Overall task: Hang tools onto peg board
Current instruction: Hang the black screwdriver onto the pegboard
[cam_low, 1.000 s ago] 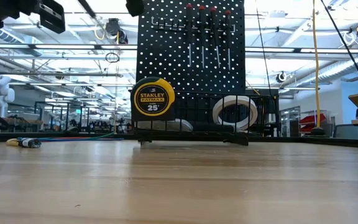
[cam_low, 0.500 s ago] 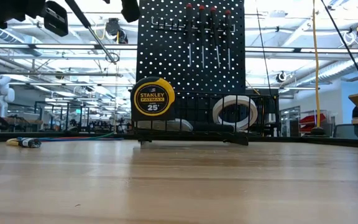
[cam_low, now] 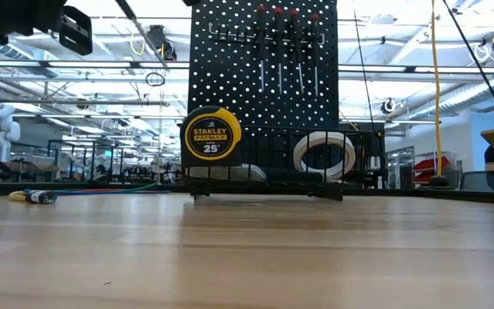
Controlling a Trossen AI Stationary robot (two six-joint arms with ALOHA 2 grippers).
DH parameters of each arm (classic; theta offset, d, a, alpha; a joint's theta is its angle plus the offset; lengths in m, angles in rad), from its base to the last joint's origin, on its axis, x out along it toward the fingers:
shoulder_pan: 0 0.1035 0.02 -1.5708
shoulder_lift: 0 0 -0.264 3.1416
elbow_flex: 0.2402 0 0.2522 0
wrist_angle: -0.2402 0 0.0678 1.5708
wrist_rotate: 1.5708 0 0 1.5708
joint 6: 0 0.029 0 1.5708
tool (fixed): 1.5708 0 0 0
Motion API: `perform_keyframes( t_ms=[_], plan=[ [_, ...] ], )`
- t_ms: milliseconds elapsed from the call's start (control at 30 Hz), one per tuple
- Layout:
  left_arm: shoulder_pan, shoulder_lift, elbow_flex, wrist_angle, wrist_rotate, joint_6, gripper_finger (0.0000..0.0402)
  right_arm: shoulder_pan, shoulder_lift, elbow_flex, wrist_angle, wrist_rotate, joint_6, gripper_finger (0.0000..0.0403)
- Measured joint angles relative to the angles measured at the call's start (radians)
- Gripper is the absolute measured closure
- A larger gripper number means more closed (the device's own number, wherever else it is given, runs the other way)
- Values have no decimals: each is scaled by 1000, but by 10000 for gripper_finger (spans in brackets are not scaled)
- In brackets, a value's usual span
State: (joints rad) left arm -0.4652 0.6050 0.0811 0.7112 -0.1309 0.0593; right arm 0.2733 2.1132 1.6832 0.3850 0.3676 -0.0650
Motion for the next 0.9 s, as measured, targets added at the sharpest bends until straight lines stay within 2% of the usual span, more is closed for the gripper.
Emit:
perform_keyframes(
  t_ms=[900],
  plan=[
    [0,0,-1,17,49,0,402,-13,3,-2,-88,-7,60,368]
  ],
)
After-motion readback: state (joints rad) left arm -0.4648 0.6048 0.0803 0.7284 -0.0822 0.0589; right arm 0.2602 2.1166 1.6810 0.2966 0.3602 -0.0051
